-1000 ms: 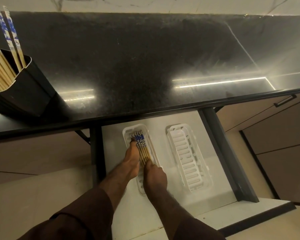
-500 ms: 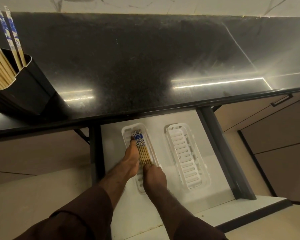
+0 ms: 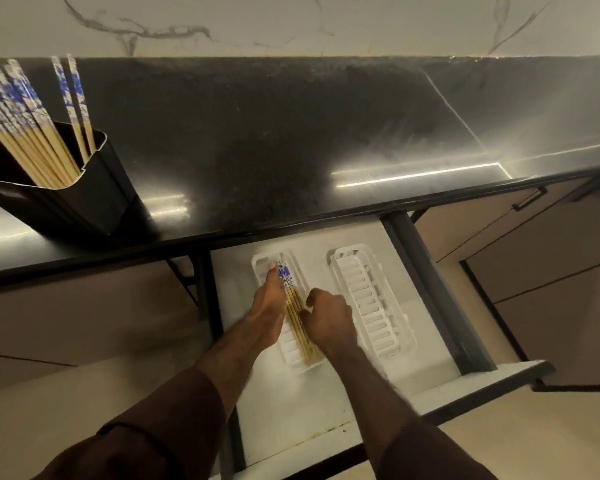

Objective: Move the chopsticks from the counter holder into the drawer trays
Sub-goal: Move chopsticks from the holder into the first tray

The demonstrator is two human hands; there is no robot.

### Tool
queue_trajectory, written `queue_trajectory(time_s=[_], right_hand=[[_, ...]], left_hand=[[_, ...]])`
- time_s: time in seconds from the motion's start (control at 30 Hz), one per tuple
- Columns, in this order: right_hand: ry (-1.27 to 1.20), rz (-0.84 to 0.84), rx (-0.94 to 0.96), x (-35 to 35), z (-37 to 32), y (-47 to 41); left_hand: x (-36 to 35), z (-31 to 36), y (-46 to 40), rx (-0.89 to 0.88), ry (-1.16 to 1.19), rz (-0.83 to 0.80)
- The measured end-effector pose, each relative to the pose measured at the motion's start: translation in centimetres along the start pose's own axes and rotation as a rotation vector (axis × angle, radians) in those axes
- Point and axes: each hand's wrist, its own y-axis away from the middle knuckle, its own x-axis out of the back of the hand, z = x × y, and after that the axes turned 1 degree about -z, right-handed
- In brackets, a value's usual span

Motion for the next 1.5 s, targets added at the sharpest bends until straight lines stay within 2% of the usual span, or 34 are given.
queue_trajectory(time_s=[0.13,0.33,0.53,0.7,1.03,1.5], right_hand=[[-0.130,0.082,-0.025,3.1,-2.5,1.4],[-0.227,0.237,0.047,7.0,-7.4,5.2],[-0.254,0.327,0.245,11.6,-11.6,8.8],[-0.305,0.346,0.409,14.1,-14.5,11.1],[-0.299,0.354,0.524,14.1,-20.8,13.0],[-0.334,0.343,0.503,8.5,-36.9,9.9]], left_hand=[[1.2,1.5,2.1,-0.089,-0.070,-0.040],[3.3,4.9,7.3,-0.298,-0.192,-0.071],[5.0,9.7,14.6,-0.510,-0.140,-0.099],[6.7,11.2,20.9,-0.660,-0.111,-0.031],[12.3,14.2,25.9,-0.765,-0.065,0.091],[26.7,23.7,23.8,-0.781,-0.132,0.057]])
